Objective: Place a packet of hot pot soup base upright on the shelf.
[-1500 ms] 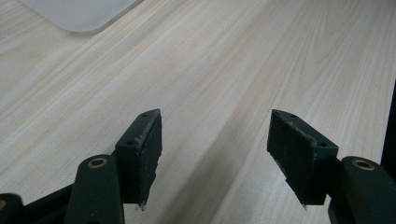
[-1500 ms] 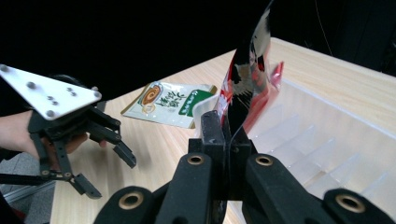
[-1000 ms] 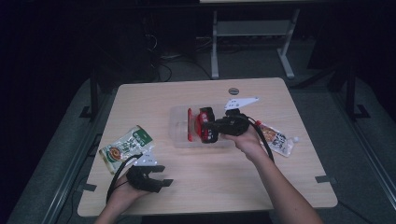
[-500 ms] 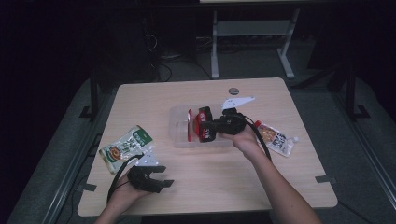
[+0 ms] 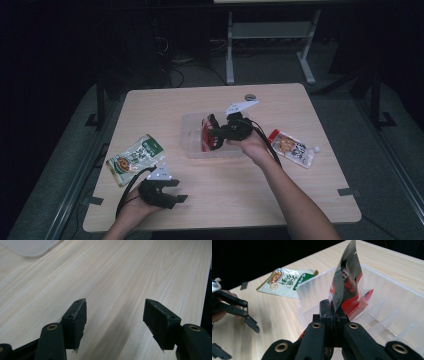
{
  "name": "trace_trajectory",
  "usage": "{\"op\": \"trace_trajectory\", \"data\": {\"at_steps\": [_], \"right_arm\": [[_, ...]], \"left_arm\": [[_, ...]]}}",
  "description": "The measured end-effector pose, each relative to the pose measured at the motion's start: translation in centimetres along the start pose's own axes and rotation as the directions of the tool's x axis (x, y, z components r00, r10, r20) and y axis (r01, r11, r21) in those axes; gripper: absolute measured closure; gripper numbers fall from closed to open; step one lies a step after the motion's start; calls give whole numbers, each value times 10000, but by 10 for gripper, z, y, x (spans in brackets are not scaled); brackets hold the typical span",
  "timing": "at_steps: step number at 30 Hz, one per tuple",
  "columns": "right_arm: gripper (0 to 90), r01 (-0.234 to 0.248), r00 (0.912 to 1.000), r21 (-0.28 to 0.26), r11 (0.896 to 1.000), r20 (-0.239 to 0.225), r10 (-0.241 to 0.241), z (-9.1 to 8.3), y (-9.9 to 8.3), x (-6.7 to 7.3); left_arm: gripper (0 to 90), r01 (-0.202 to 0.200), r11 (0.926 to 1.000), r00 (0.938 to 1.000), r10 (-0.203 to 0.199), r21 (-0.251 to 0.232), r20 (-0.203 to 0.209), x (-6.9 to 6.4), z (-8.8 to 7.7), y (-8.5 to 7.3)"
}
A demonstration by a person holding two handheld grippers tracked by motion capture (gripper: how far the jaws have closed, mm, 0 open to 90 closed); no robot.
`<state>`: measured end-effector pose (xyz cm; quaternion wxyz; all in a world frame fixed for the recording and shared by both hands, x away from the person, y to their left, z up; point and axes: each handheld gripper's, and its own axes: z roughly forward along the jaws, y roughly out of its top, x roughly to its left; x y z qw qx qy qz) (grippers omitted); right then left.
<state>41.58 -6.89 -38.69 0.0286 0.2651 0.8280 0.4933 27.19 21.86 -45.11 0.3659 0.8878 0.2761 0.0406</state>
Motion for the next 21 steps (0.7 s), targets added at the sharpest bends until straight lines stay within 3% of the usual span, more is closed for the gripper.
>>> {"op": "trace_trajectory", "data": {"at_steps": [8,12,21], "right_arm": [[878,-53,10000,86,9999,61,53,9,-1,-1],[769,16,10000,146,9999,32,-16,8,-1,-1],[650,-143,9999,166,9998,67,142,7,-1,0]], "left_arm": [[350,-94,9999,10000,94,74,10,0,1,0],[350,-90,9999,10000,90,77,-2,0,1,0],[350,-104,9999,9999,104,116,0,-1,1,0]]}}
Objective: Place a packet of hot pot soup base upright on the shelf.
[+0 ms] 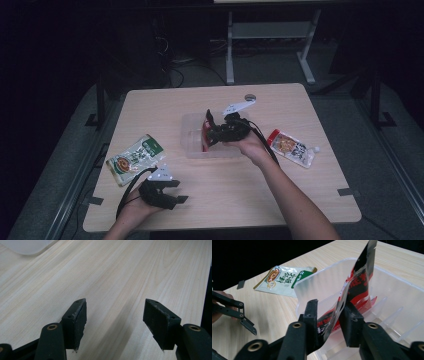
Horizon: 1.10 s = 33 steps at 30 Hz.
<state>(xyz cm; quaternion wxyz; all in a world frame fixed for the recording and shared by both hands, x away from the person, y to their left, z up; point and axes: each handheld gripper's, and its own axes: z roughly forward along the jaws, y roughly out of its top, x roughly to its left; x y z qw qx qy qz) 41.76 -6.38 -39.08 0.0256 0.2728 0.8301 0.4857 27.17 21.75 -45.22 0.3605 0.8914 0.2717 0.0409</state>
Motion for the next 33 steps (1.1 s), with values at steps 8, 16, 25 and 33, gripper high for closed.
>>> {"op": "trace_trajectory", "data": {"at_steps": [8,16,25,33], "right_arm": [[457,47,9994,-141,9999,353,-42,-5,2,4],[313,49,9991,-288,9996,429,-36,-21,4,10],[294,354,9982,-375,9987,502,-335,-41,-5,20],[291,372,9965,-424,9984,759,-339,-56,-19,24]], "left_arm": [[350,23,10000,10000,-23,-6,3,0,1,0],[350,74,10000,10000,-74,-45,10,0,1,-1],[348,88,9999,10000,-88,-72,8,0,0,0],[339,127,9999,9999,-128,-99,-81,0,-2,-1]]}}
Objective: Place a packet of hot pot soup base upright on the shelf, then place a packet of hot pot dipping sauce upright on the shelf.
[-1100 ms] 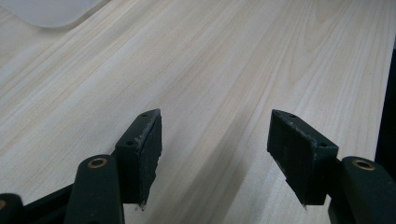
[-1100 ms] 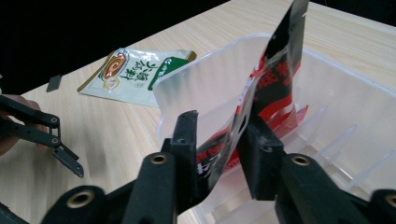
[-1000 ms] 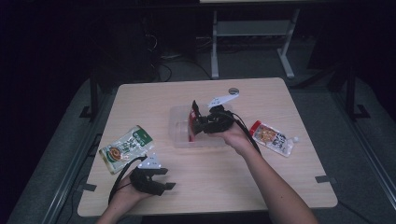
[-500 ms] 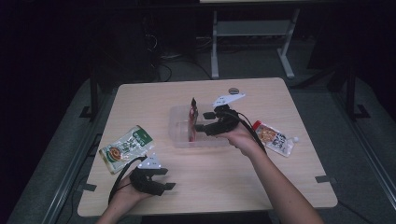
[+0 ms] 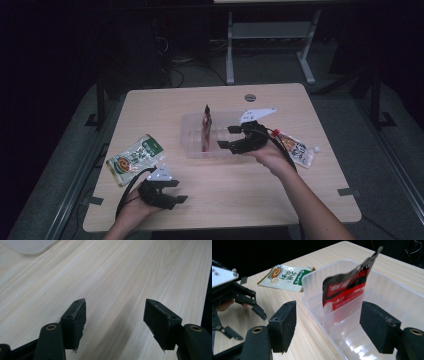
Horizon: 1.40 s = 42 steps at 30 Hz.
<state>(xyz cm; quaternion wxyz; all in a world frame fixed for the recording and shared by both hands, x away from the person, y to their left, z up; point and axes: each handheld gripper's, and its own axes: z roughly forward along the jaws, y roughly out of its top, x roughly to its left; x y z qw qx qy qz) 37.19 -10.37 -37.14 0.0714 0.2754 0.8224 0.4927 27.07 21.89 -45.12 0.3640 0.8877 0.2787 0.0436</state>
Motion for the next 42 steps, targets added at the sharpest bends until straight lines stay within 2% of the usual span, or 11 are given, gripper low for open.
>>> {"op": "trace_trajectory", "data": {"at_steps": [2,8,16,26,34,37,42], "right_arm": [[290,74,9999,-20,10000,94,-74,-5,-5,1],[287,243,9995,148,9996,212,-246,-18,-24,10],[286,220,9997,294,9993,103,-223,-33,-44,18],[286,287,9988,881,9957,370,-320,-47,-72,23],[294,113,9984,1442,9895,531,-191,-58,-96,14],[297,69,9960,1655,9862,872,-216,-59,-100,6],[342,-447,9917,1671,9849,1264,235,-62,-102,-9]], "left_arm": [[339,109,9999,9999,-108,-19,31,-1,0,0],[340,-93,10000,9999,92,37,63,0,0,1],[339,-2,10000,10000,2,34,76,-2,0,0],[332,-113,9997,9999,111,215,79,-2,0,0],[329,-234,9995,9997,234,192,5,-3,-1,0],[329,-198,9996,9998,198,185,2,-4,-1,1],[329,-388,9991,9992,389,186,-13,-3,-1,1]]}}
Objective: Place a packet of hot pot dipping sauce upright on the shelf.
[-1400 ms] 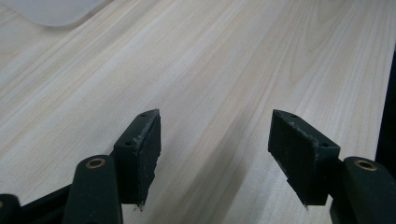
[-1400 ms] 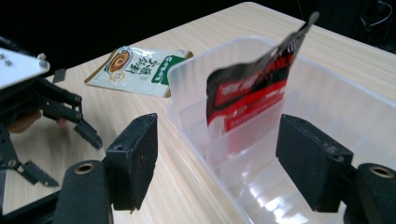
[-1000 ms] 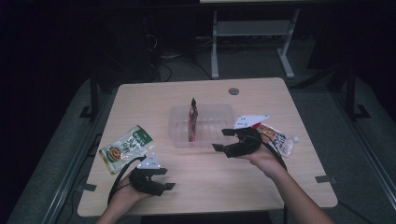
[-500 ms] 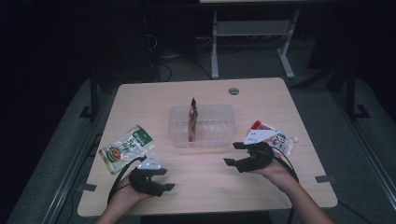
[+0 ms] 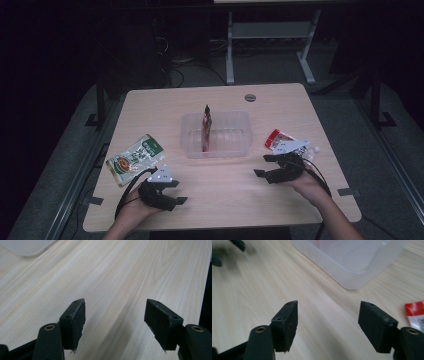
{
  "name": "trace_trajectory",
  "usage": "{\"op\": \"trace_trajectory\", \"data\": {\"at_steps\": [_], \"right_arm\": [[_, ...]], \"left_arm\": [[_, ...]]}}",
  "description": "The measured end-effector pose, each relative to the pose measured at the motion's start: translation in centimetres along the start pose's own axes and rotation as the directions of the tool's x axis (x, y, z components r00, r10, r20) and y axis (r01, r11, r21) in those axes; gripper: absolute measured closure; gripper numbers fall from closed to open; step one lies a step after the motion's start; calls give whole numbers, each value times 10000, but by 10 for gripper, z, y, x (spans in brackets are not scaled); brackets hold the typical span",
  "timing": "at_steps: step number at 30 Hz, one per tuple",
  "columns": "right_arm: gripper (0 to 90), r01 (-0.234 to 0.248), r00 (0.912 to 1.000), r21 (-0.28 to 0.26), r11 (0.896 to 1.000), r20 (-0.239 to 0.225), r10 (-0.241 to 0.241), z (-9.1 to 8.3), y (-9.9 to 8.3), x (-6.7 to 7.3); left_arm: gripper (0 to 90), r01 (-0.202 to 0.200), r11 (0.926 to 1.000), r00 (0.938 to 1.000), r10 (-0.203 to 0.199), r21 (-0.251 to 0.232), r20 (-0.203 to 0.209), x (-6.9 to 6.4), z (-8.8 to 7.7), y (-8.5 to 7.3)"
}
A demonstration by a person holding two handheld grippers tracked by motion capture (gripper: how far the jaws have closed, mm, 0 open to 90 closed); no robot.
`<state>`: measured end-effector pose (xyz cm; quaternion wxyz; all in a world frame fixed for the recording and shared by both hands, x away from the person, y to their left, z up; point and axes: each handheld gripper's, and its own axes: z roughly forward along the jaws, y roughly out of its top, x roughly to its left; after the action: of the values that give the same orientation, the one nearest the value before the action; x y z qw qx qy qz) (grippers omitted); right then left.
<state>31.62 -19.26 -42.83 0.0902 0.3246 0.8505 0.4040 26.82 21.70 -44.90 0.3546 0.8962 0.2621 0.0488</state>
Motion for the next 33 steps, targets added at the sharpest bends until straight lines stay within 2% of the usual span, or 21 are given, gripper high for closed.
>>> {"op": "trace_trajectory", "data": {"at_steps": [3,6,8,10,12,15,18,19,20,22,26,28,29,30,33], "right_arm": [[396,-257,9994,47,9997,216,256,0,0,-9],[488,-577,9973,121,9983,456,571,0,0,-16],[546,-490,9958,91,9988,773,482,0,1,-21],[608,-662,9917,91,9978,1111,648,-1,3,-26],[677,-882,9849,-7,9961,1493,873,-1,5,-32],[772,-1156,9690,-241,9930,2172,1180,-1,9,-45],[848,-1446,9543,-316,9890,2599,1478,-1,11,-57],[871,-1502,9506,-324,9881,2698,1534,-2,11,-61],[897,-1542,9461,-445,9870,2814,1605,-3,11,-65],[897,-1661,9377,-460,9850,3016,1722,-4,11,-74],[897,-2031,9320,-310,9787,3005,2029,-2,10,-90],[897,-2309,9191,-150,9729,3247,2231,2,5,-97],[897,-2309,9191,-150,9729,3247,2231,2,5,-97],[897,-2447,9091,16,9696,3482,2288,5,2,-101],[897,-2546,9050,51,9670,3536,2364,5,1,-106]], "left_arm": [[329,-10,10000,10000,10,18,-25,-1,0,0],[329,-9,10000,10000,9,-15,-44,-2,0,0],[329,-34,10000,10000,34,-6,-46,-2,0,0],[329,-31,10000,10000,31,3,-47,-2,0,0],[329,-105,9999,9999,105,50,-34,-1,0,0],[329,-54,10000,10000,54,82,2,-2,1,1],[329,13,10000,10000,-13,61,31,-3,2,1],[329,-160,9998,9999,160,137,-3,-2,2,1],[329,-163,9997,9999,163,154,-4,-2,2,1],[329,-79,9999,10000,79,107,0,-3,3,1],[329,-49,9999,10000,49,109,-9,-2,3,0],[329,-96,9998,10000,96,172,2,-2,3,1],[329,-125,9997,9999,125,205,6,-2,3,1],[329,-148,9996,9999,148,230,-2,-2,3,1],[329,-59,9997,10000,59,257,10,-3,4,0]]}}
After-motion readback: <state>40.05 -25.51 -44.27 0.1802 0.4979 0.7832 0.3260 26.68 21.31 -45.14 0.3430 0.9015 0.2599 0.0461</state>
